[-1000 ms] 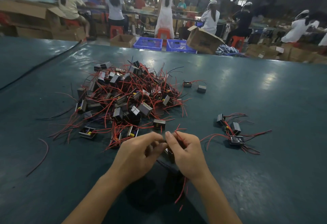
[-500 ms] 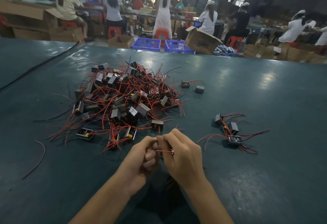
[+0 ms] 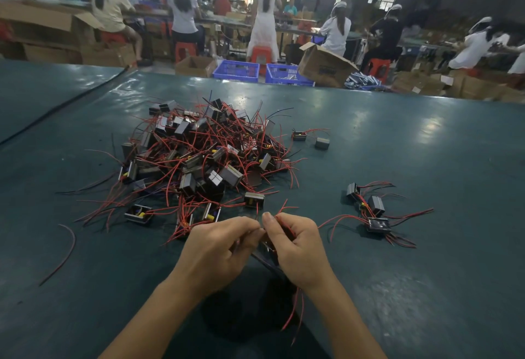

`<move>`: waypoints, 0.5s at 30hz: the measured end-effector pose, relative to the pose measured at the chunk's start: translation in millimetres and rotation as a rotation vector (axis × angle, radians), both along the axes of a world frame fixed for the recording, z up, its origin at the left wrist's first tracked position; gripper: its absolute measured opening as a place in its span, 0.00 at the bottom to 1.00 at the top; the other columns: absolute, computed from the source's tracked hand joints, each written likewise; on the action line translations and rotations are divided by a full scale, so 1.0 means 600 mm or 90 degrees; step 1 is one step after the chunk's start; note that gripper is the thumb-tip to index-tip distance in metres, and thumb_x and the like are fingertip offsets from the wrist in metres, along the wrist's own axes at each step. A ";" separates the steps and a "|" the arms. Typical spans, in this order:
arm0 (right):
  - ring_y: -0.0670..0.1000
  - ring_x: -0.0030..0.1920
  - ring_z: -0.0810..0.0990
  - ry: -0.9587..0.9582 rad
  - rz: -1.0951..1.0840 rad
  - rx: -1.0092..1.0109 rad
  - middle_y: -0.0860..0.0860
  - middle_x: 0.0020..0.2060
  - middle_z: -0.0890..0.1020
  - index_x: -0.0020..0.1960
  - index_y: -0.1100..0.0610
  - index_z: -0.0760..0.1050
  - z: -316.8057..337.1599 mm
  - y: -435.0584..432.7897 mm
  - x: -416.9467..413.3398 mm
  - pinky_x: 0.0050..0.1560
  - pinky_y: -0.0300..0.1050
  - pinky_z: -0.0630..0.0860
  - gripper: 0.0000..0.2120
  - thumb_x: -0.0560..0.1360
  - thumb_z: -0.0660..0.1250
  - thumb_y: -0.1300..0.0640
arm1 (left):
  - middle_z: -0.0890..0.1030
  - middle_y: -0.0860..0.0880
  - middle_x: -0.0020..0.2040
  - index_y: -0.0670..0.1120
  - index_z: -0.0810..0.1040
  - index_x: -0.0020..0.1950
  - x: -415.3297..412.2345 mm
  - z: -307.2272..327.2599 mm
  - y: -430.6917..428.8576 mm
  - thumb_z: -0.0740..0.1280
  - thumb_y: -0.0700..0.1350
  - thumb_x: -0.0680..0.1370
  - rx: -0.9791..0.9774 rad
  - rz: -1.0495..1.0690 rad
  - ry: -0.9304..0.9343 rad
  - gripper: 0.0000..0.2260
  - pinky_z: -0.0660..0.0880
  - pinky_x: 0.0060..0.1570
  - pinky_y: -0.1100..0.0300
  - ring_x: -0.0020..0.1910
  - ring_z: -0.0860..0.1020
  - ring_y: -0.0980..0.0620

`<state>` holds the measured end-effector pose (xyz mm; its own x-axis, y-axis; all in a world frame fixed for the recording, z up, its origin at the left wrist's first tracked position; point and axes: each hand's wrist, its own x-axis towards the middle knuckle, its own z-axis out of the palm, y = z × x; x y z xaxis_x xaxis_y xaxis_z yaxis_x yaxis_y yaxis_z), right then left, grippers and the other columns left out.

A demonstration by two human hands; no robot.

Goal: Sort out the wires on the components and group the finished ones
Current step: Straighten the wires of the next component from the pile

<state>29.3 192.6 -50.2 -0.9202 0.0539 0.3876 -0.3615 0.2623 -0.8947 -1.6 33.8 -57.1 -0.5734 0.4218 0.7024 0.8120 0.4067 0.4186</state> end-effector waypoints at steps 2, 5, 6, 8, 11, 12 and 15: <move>0.46 0.26 0.63 0.001 0.000 0.011 0.48 0.24 0.66 0.29 0.59 0.67 -0.002 -0.003 0.000 0.28 0.46 0.62 0.21 0.79 0.63 0.54 | 0.77 0.58 0.35 0.45 0.79 0.44 0.001 -0.001 0.003 0.63 0.48 0.80 0.019 -0.013 0.011 0.09 0.69 0.31 0.69 0.29 0.72 0.61; 0.47 0.26 0.63 0.048 -0.059 0.098 0.47 0.24 0.66 0.31 0.59 0.66 -0.003 -0.007 0.001 0.27 0.51 0.64 0.21 0.80 0.62 0.51 | 0.73 0.57 0.29 0.43 0.78 0.39 0.013 0.003 0.015 0.63 0.46 0.80 0.130 -0.036 -0.148 0.12 0.66 0.27 0.68 0.26 0.69 0.60; 0.47 0.26 0.63 0.075 -0.090 0.138 0.46 0.24 0.66 0.31 0.57 0.65 -0.002 -0.009 0.001 0.27 0.51 0.64 0.21 0.80 0.61 0.51 | 0.72 0.56 0.27 0.43 0.76 0.37 0.018 0.006 0.022 0.64 0.45 0.80 0.196 -0.050 -0.244 0.13 0.65 0.27 0.68 0.25 0.68 0.60; 0.45 0.26 0.64 0.153 -0.151 0.224 0.43 0.26 0.65 0.33 0.52 0.64 0.001 -0.010 0.002 0.26 0.48 0.65 0.18 0.81 0.62 0.51 | 0.68 0.55 0.23 0.44 0.74 0.31 0.026 0.013 0.036 0.63 0.39 0.81 0.358 -0.076 -0.463 0.17 0.62 0.23 0.69 0.22 0.64 0.61; 0.46 0.27 0.65 0.239 -0.208 0.311 0.44 0.29 0.68 0.33 0.56 0.70 0.001 -0.010 0.003 0.25 0.44 0.65 0.17 0.80 0.61 0.52 | 0.65 0.54 0.21 0.50 0.75 0.24 0.028 0.018 0.047 0.61 0.40 0.81 0.491 -0.100 -0.730 0.23 0.58 0.18 0.69 0.18 0.60 0.60; 0.47 0.27 0.65 0.243 -0.216 0.314 0.44 0.29 0.68 0.34 0.57 0.71 0.000 -0.009 0.003 0.25 0.45 0.65 0.17 0.80 0.61 0.52 | 0.65 0.54 0.21 0.50 0.75 0.23 0.028 0.019 0.048 0.62 0.41 0.80 0.499 -0.106 -0.770 0.24 0.58 0.18 0.69 0.18 0.60 0.60; 0.45 0.27 0.65 0.221 -0.209 0.280 0.42 0.29 0.67 0.34 0.56 0.71 -0.002 -0.007 0.000 0.26 0.44 0.65 0.16 0.80 0.64 0.54 | 0.67 0.52 0.22 0.50 0.74 0.24 0.026 0.021 0.043 0.66 0.48 0.75 0.434 -0.106 -0.695 0.18 0.62 0.21 0.67 0.20 0.63 0.57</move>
